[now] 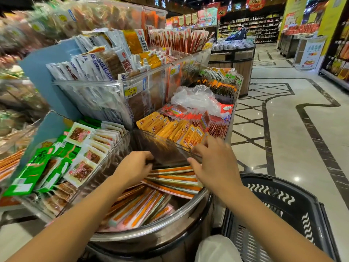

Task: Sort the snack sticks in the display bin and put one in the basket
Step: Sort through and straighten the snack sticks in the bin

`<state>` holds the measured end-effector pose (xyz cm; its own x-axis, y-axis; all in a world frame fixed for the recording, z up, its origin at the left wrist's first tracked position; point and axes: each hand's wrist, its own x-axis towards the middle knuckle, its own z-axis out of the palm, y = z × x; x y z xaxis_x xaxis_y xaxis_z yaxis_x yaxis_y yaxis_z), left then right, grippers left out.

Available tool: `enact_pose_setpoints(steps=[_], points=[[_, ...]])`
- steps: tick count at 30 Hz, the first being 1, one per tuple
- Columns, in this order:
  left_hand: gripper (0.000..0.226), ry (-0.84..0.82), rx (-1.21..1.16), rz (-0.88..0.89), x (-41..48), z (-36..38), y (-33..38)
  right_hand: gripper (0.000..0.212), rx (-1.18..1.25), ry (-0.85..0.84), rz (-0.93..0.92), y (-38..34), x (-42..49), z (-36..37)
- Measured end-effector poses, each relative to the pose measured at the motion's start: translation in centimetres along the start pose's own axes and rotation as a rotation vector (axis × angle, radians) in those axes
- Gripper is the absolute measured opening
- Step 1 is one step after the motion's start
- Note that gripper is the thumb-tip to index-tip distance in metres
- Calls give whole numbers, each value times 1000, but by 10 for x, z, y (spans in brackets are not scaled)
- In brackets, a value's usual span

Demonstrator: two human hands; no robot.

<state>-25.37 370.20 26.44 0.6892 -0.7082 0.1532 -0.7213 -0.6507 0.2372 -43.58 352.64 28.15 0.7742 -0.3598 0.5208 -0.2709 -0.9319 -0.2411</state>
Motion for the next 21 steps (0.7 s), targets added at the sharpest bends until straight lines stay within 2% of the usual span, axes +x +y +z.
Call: enact_pose_setpoints(steps=[4, 7, 10, 13, 16, 18, 21], points=[[24, 234, 68, 74, -19, -37, -13, 25, 82, -27, -91, -29, 9, -2], [18, 348, 147, 166, -37, -53, -40, 26, 124, -120, -156, -51, 13, 5], [26, 435, 194, 201, -53, -58, -69, 27, 167, -276, -239, -74, 12, 15], [41, 419, 189, 177, -66, -56, -88, 29, 205, -429, -330, -98, 7, 28], [51, 354, 101, 56, -75, -50, -97, 30, 246, -594, -396, -118, 4, 42], [52, 340, 50, 3, -76, -47, -100, 32, 224, -693, -473, -130, 2, 52], [49, 353, 10, 2, -76, -44, -101, 35, 232, -735, -519, -138, -1, 61]])
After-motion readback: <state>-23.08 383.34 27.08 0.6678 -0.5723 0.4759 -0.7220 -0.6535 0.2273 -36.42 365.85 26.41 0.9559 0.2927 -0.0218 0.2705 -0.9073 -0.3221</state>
